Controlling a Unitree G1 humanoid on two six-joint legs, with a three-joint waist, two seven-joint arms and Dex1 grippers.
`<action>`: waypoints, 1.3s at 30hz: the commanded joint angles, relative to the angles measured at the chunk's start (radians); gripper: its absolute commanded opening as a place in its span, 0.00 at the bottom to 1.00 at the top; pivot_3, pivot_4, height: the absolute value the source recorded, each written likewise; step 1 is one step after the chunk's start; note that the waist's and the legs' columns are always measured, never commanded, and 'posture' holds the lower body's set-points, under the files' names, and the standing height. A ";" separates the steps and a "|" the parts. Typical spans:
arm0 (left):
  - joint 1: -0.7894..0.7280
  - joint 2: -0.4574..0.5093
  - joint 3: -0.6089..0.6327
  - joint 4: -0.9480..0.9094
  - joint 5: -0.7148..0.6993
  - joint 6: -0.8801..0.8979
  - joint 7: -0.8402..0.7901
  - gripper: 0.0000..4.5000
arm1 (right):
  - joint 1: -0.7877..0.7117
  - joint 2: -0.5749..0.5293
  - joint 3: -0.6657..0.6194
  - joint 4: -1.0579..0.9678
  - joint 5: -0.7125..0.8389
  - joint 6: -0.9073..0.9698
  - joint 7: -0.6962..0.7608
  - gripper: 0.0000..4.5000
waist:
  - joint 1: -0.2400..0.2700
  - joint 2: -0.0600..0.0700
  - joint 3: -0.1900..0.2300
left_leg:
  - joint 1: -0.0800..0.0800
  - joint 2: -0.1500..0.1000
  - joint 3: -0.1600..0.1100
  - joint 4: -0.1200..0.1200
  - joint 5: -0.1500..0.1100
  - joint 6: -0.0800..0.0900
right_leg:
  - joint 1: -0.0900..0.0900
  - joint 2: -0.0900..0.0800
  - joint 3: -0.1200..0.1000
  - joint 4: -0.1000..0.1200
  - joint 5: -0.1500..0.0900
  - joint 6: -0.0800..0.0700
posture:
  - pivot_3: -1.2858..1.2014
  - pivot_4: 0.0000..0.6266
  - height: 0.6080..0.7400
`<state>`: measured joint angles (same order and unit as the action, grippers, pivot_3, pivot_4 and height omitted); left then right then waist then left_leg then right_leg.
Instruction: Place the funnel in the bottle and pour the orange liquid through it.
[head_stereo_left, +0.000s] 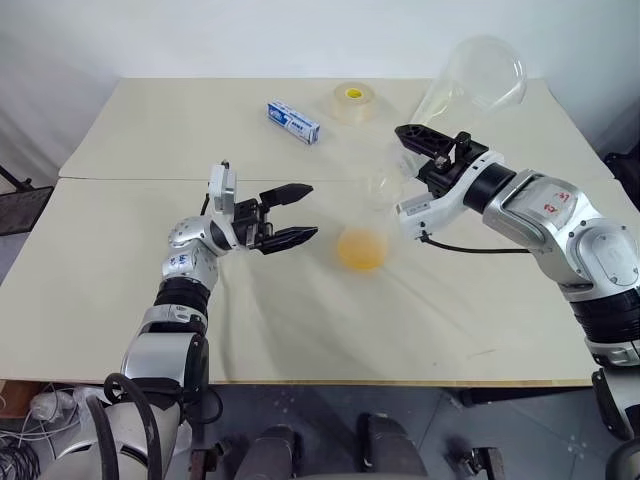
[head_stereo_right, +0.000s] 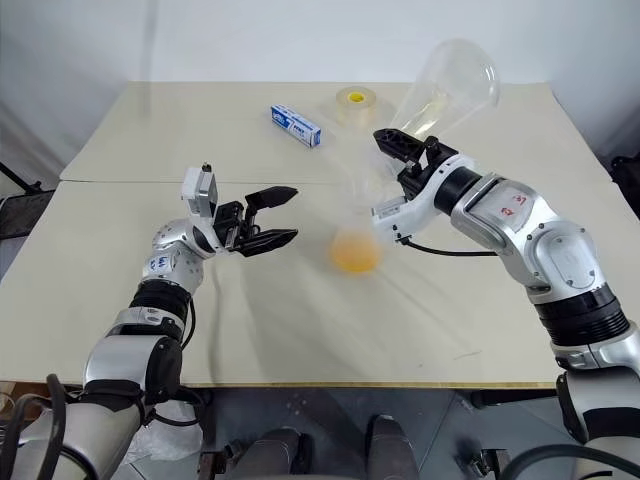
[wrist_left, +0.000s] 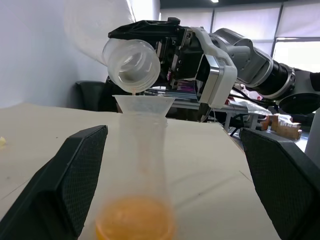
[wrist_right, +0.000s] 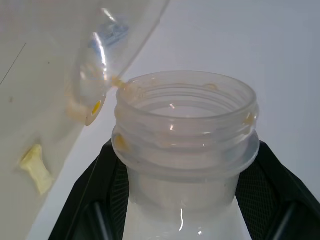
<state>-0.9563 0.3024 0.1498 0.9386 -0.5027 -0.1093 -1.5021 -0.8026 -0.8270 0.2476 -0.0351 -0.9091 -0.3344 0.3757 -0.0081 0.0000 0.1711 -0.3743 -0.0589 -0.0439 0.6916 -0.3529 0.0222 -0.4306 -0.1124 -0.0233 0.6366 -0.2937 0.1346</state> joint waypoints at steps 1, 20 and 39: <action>-0.026 0.009 0.013 -0.007 -0.005 -0.011 -0.106 1.00 | 0.008 0.022 -0.075 -0.052 0.075 0.060 0.020 0.54 | 0.001 0.000 0.000 | 0.000 0.000 0.000 0.000 0.000 0.000 | 0.000 0.000 0.000 0.000 0.000 0.000 | 0.52 0.24 1.00; -0.017 0.021 0.002 -0.022 0.001 -0.003 -0.105 1.00 | 0.078 0.417 -0.573 -0.161 0.779 0.861 0.122 0.54 | 0.002 0.000 0.000 | 0.000 0.000 -0.002 0.001 0.000 0.000 | 0.000 -0.001 -0.001 0.002 0.000 0.000 | 0.52 0.24 1.00; 0.020 0.060 -0.019 -0.102 0.071 0.076 0.055 1.00 | 0.197 0.395 -0.739 0.163 1.124 0.673 0.034 0.78 | -0.021 0.000 0.000 | 0.001 0.000 -0.001 0.000 0.000 0.000 | -0.001 -0.001 0.001 0.006 0.000 0.000 | 0.52 0.24 1.00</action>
<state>-0.9371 0.3500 0.1266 0.8713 -0.4411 -0.0469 -1.4757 -0.6117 -0.4080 -0.4858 0.1456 0.1920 0.3728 0.4184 -0.0286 0.0002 0.1710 -0.3735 -0.0586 -0.0455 0.6921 -0.3529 0.0221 -0.4314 -0.1133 -0.0227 0.6424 -0.2937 0.1346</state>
